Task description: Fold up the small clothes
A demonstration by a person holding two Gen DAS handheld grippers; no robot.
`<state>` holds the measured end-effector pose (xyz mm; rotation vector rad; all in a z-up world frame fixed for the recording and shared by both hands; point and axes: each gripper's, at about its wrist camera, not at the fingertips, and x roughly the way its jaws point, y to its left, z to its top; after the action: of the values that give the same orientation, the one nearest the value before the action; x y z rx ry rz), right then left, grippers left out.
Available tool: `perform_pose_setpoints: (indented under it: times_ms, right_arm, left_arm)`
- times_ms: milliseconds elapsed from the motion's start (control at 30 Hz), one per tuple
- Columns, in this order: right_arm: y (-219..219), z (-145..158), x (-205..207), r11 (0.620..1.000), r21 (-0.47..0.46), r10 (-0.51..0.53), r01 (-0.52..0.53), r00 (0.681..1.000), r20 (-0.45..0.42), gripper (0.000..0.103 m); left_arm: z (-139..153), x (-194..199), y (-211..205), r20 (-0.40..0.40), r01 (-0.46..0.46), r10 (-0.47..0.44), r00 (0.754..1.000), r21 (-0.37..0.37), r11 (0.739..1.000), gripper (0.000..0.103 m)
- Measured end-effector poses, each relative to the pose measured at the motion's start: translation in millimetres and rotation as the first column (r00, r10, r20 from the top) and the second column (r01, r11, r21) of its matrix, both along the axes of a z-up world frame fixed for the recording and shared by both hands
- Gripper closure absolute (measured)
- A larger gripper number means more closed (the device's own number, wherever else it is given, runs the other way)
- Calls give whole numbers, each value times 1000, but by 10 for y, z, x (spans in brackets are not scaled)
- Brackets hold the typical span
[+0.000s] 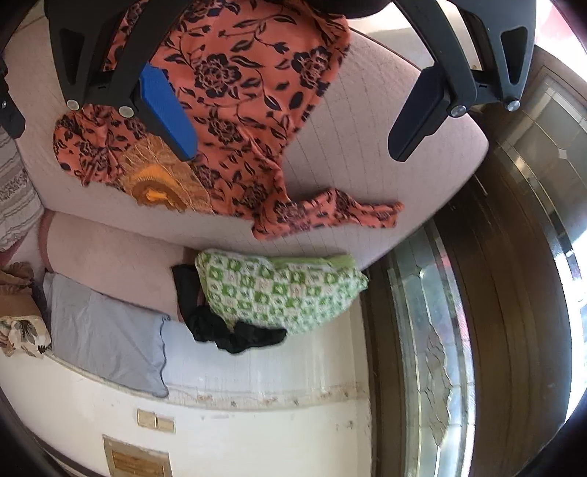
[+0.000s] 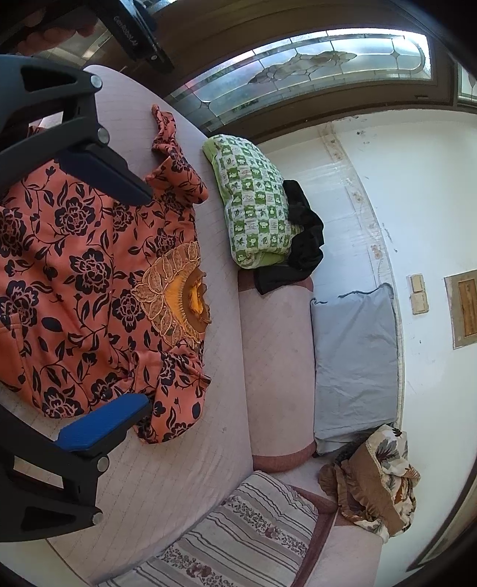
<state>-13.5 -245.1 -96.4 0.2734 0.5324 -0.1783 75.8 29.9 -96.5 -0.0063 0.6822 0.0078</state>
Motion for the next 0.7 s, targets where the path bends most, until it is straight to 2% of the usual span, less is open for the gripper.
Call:
perform_pose_setpoints:
  times_ms: [67,133,200,367,433,533,600,700]
  right_arm:
    - [-191,-141,11,998,54,-13,12,1000,24,0]
    - [-436,-301,14,995,92,-51,49,998,20,0]
    - [-749,-503,-3,978,187,-95,94,995,-1,0]
    - [-1501,-885,99,925,316,-204,211,977,-55,0]
    - [-1714,-990,237,910,334,-230,247,969,-90,1]
    - [-1916,-1116,534,908,343,-206,242,969,-137,5]
    - [-2038,-1221,720,899,343,-220,273,957,-188,5]
    - [-2317,-1427,917,845,382,-308,375,924,-225,6]
  left_arm:
    - [-247,193,-84,-124,51,-58,991,-60,997,0]
    - [-529,371,-234,-233,78,-100,967,-104,992,0]
    - [-745,539,-396,-286,91,-122,950,-120,989,0]
    - [-1058,965,-843,-258,127,-142,956,-73,989,0]
    - [-1166,1177,-971,-262,150,-170,950,-94,984,0]
    - [-1359,1478,-1067,-284,169,-207,936,-151,974,0]
    - [-1480,1598,-1085,-272,186,-232,934,-185,965,0]
    - [-1629,1655,-1079,-230,164,-186,955,-111,980,0]
